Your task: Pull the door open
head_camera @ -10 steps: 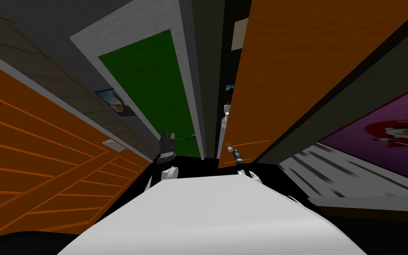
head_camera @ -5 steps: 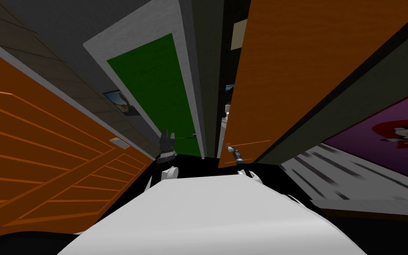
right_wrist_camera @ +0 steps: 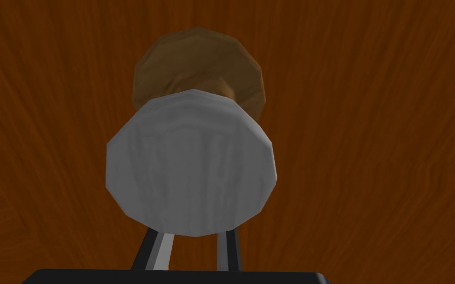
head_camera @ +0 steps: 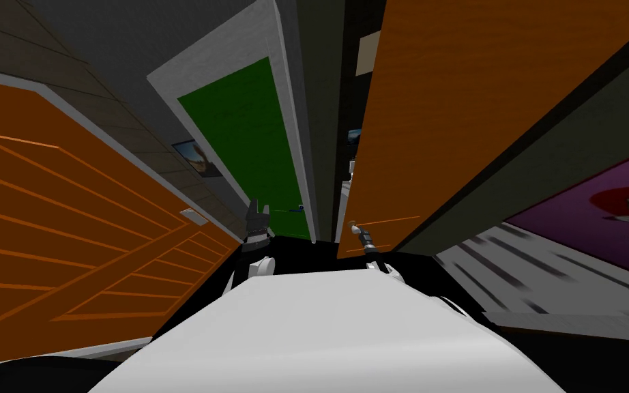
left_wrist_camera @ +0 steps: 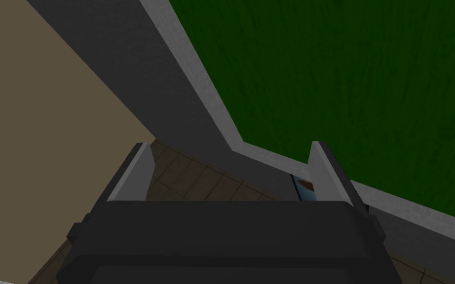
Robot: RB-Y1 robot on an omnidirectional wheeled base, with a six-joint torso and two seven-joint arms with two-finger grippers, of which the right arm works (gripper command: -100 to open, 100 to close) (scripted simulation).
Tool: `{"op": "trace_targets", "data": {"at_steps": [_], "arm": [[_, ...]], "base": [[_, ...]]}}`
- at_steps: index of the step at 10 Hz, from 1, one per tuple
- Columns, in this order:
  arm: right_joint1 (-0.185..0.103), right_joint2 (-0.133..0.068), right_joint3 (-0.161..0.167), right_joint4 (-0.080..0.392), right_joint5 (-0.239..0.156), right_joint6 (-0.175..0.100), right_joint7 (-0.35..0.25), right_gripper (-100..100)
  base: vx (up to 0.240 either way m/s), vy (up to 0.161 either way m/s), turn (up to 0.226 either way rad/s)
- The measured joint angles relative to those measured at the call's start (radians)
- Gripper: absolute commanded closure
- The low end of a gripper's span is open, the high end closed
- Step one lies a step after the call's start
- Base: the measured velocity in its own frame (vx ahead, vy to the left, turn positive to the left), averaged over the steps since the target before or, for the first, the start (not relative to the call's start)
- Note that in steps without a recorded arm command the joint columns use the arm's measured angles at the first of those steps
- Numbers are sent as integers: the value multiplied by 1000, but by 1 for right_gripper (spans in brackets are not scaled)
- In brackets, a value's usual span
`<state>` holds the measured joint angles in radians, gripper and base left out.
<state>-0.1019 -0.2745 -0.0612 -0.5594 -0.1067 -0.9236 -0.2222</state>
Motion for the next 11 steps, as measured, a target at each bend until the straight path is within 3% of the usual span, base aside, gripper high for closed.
{"op": "trace_targets", "data": {"at_steps": [2,5,8,10,11], "arm": [[20,0,4,-33,-4,16,-22,100],[17,-4,14,-29,-21,17,-79,100],[36,-7,26,-57,-44,30,-151,100],[33,-12,35,-45,-56,27,-198,100],[22,-13,43,-22,-67,23,-227,-100]], "base": [[-19,-16,31],[-42,-25,81],[-53,-23,53],[-63,-32,108],[-62,-49,56]]}}
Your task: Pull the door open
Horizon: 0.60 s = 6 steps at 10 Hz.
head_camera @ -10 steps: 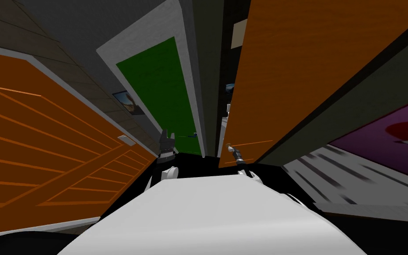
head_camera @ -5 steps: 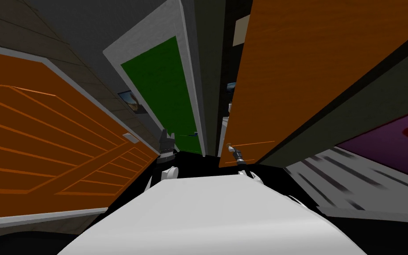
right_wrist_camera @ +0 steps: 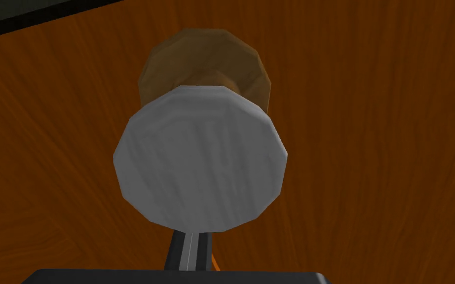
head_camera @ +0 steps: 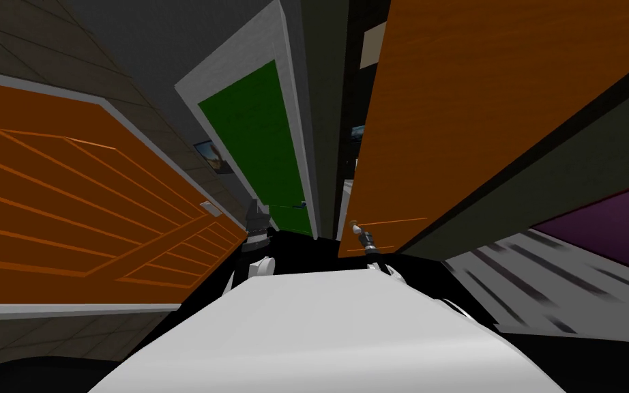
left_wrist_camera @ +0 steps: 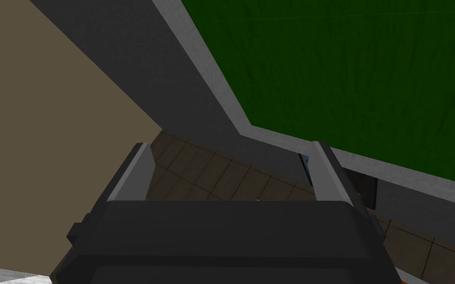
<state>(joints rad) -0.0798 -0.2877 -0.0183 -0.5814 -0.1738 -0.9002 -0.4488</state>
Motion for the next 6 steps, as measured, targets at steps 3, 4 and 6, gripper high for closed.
{"op": "trace_targets", "data": {"at_steps": [3,4,6], "arm": [[12,-10,-1,-31,-26,23,-68,-100],[8,-14,-2,-33,-36,22,-94,-100],[-8,0,15,3,-45,8,-142,-100]], "base": [[-52,-28,21],[-99,-18,106],[-66,11,56]]}}
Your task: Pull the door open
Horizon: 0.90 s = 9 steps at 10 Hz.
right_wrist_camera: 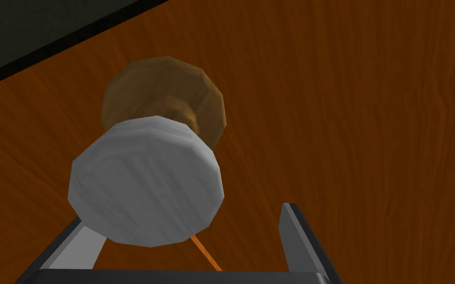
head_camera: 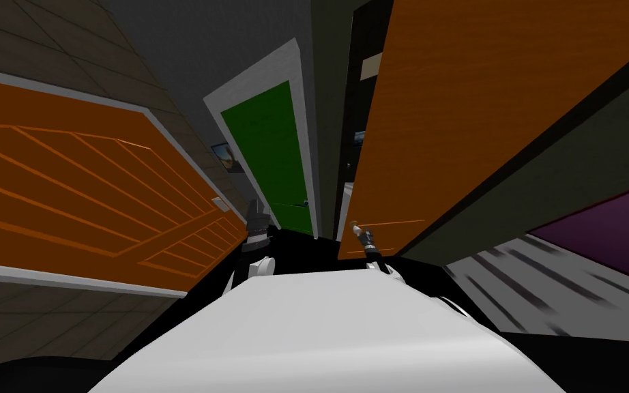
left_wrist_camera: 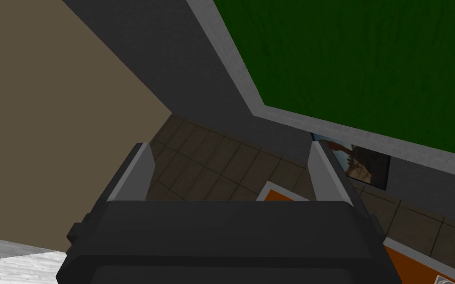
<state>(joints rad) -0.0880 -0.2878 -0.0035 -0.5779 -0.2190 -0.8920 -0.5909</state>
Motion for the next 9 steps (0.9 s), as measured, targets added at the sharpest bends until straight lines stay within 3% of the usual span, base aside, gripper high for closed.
{"op": "trace_targets", "data": {"at_steps": [2,9], "arm": [[1,13,14,-13,-15,3,-50,-100],[-5,24,42,-23,-67,16,-218,-100]], "base": [[-62,2,53],[-61,-27,55]]}}
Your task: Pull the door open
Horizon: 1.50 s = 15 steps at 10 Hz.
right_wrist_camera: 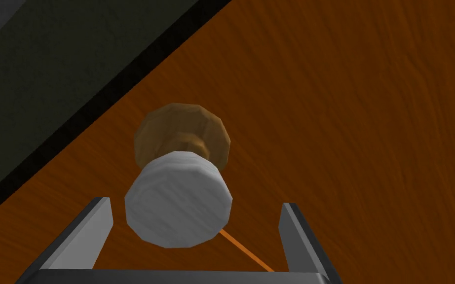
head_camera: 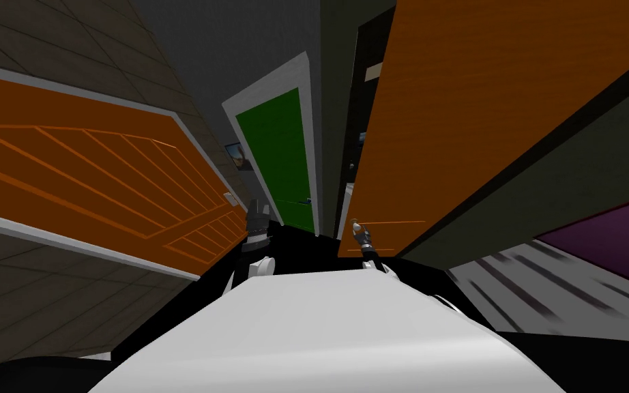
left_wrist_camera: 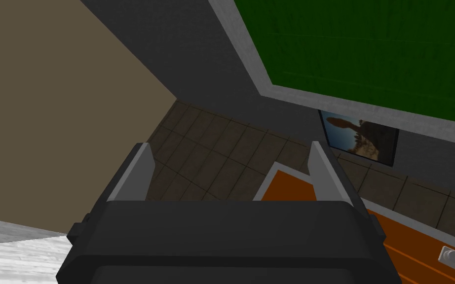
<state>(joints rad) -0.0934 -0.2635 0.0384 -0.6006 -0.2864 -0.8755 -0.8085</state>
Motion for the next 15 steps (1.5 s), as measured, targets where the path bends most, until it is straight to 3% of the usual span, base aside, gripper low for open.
{"op": "trace_targets", "data": {"at_steps": [15], "arm": [[-7,27,64,-37,-128,34,-367,-100]], "base": [[-63,-28,51]]}}
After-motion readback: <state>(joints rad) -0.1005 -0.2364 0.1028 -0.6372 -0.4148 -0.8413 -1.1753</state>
